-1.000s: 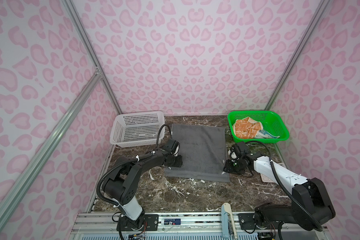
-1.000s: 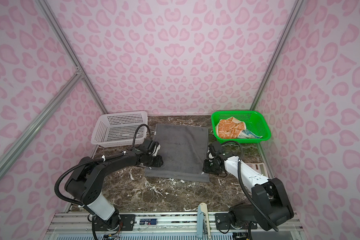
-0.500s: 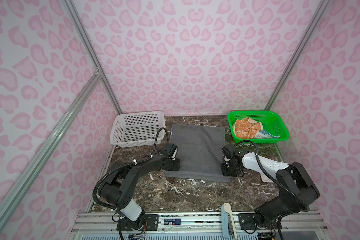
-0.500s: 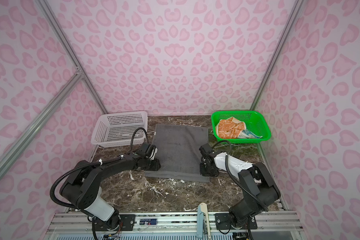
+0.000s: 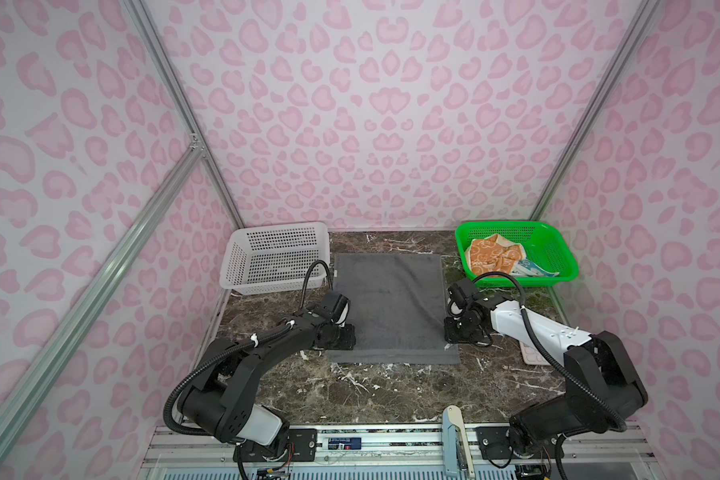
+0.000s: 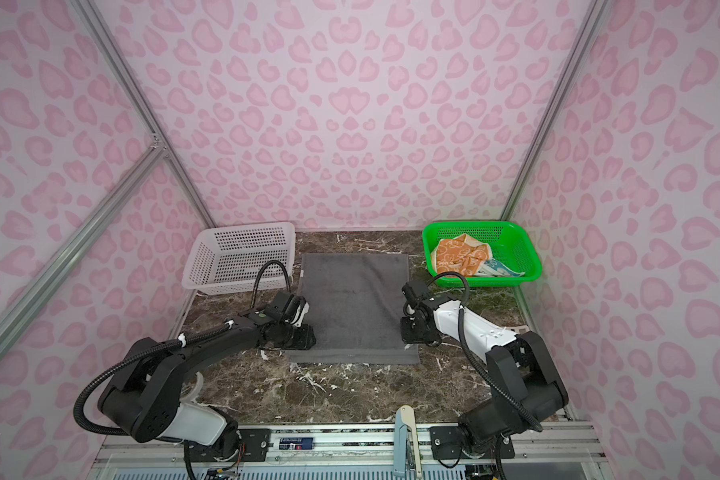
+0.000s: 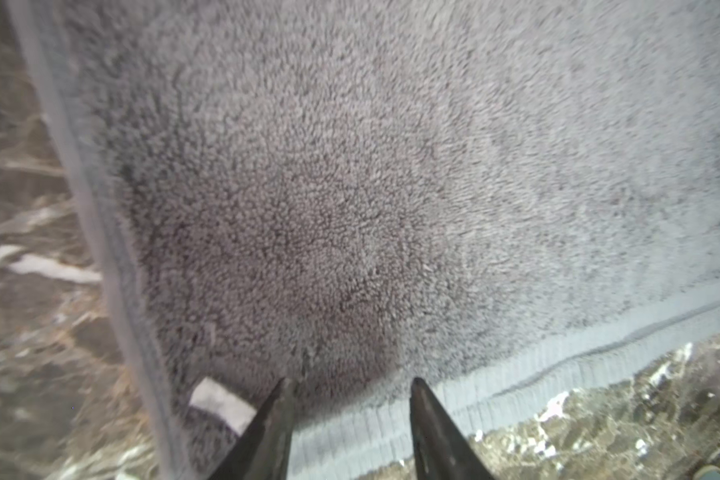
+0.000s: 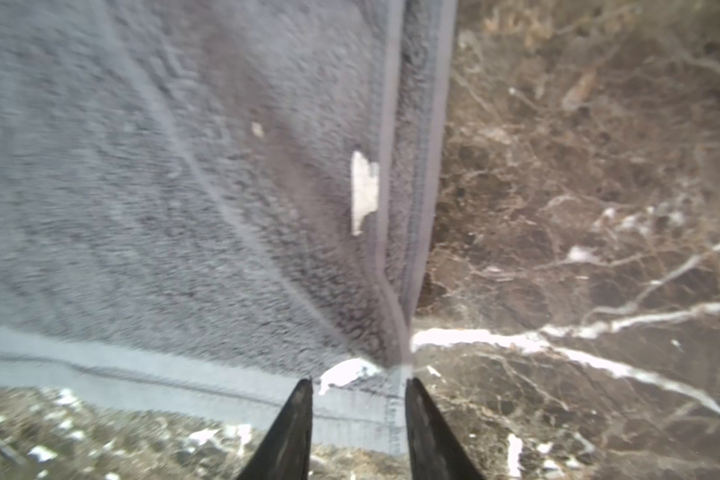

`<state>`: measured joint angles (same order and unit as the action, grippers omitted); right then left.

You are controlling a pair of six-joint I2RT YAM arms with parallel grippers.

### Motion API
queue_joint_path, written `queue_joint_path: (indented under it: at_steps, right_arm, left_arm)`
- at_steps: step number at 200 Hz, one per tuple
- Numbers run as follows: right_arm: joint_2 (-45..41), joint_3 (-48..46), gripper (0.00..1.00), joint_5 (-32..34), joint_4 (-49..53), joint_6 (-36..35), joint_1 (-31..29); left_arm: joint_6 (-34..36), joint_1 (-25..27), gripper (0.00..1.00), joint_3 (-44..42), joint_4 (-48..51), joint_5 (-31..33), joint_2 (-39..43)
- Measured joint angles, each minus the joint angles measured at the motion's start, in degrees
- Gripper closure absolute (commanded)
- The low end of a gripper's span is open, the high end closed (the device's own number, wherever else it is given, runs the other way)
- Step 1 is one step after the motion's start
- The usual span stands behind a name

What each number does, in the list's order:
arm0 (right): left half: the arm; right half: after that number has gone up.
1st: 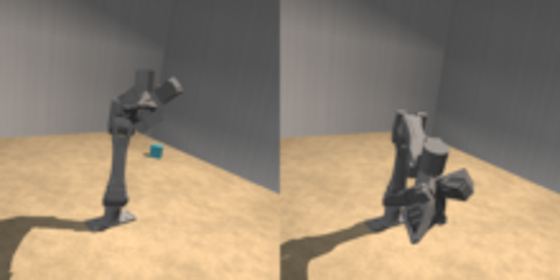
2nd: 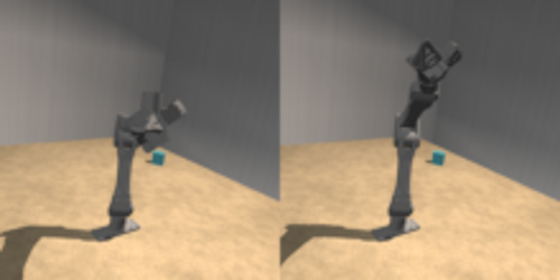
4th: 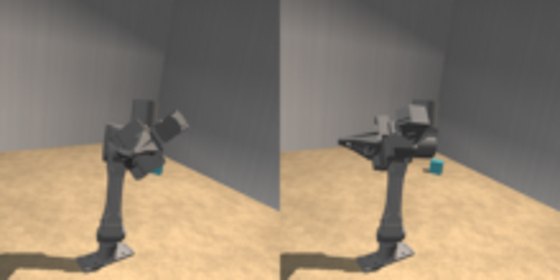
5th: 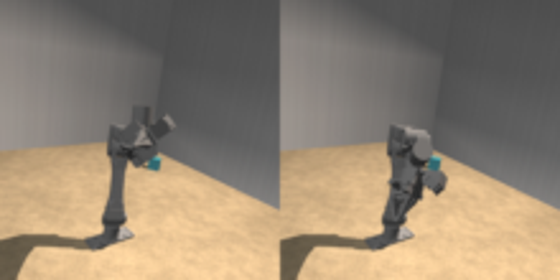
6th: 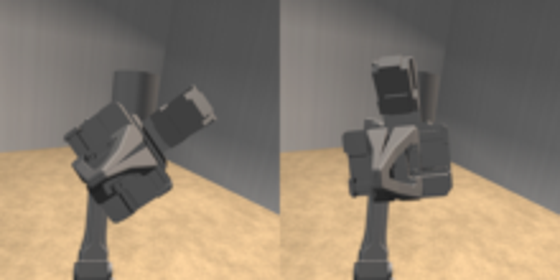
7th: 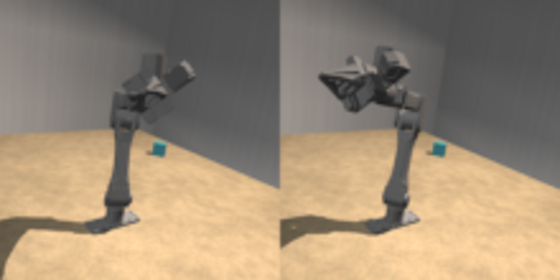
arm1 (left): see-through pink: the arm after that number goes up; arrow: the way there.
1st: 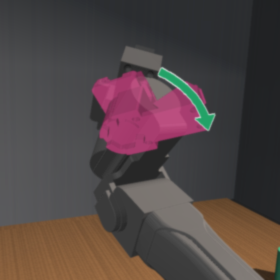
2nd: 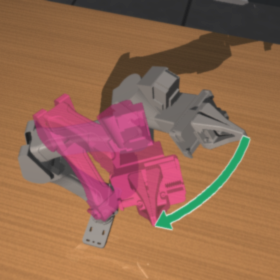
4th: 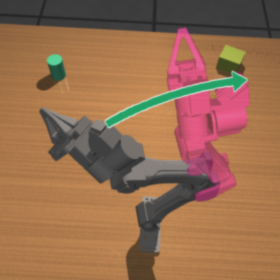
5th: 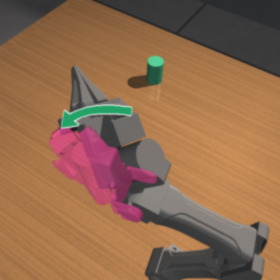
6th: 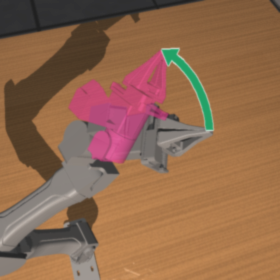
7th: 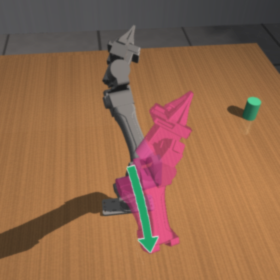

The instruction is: Fold and stack the towels

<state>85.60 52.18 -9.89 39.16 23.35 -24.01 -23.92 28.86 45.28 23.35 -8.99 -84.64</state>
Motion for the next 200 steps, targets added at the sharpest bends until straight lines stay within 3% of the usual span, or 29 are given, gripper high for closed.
queue_joint_path:
  at_steps: [63, 116, 149, 200]
  right_arm:
    - [-0.7, -3.3, 0.48, -3.6, -0.4, 2.1, 0.1]
    - [-0.7, -4.6, 0.43, -4.1, -1.7, 3.4, 0.7]
    - [0.9, -5.6, 0.45, -4.8, -3.1, 4.3, 0.8]
    - [2.3, -5.6, 0.57, -4.7, -3.5, 5.5, 0.8]
  left_arm:
    - [0.0, -0.5, 0.36, 3.2, 4.3, 0.2, 3.4]
    - [-1.1, -4.6, 0.32, 1.3, 8.3, -0.2, 4.9]
    - [-1.5, -6.0, 0.32, -0.4, 8.8, -1.4, 4.5]
    - [-1.5, -6.2, 0.35, -1.2, 7.8, -2.4, 1.0]
